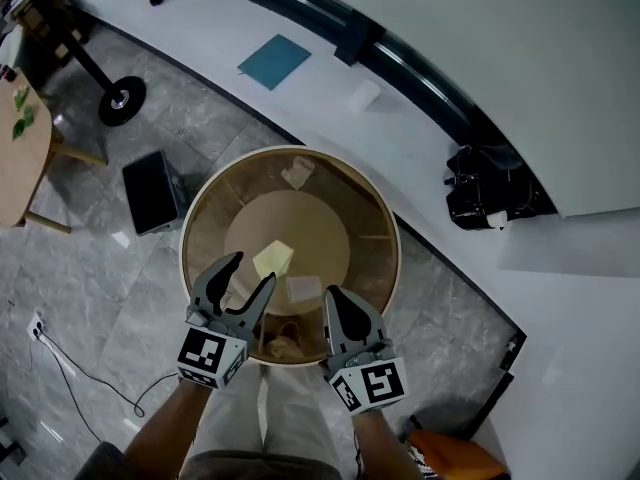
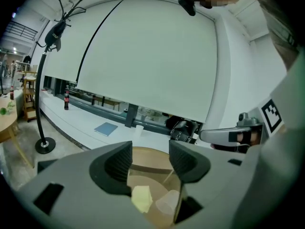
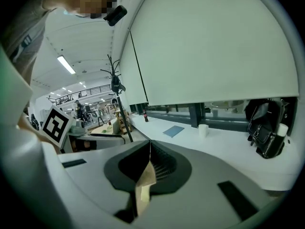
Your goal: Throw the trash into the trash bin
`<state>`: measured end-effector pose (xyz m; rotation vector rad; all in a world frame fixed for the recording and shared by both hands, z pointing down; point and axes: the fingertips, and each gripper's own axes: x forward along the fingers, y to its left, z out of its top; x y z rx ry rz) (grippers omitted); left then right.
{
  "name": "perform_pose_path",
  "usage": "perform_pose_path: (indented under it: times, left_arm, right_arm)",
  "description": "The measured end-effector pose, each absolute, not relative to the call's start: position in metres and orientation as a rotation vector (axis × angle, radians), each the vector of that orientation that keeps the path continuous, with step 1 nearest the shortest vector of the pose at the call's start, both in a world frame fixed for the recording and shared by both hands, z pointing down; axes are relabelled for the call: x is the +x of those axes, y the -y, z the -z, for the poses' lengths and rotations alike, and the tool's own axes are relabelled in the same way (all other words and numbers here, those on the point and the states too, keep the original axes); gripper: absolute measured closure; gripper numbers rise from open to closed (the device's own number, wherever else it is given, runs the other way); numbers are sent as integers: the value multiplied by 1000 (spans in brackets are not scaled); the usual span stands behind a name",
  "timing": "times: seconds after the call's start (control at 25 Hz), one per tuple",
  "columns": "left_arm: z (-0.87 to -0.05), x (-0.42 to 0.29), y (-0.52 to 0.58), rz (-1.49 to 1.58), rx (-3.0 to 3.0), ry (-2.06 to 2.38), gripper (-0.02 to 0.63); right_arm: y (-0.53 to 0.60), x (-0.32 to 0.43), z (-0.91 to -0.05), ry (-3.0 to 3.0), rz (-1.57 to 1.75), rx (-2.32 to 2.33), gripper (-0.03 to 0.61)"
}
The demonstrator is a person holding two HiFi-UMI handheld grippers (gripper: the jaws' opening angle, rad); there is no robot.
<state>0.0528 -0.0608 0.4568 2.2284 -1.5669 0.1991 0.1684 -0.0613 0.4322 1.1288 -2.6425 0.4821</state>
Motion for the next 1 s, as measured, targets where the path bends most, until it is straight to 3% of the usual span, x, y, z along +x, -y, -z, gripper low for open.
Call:
perform_pose_path:
  times: [0.36, 1.0]
  left_arm:
    - [-513, 59, 67, -318, 2211, 1529, 379]
    - [-702, 78, 61, -707, 2069, 1380, 379]
  right_arm:
    - [63, 181, -457, 2607, -534, 1148, 560]
    - [54, 197, -509, 2547, -619, 1133, 560]
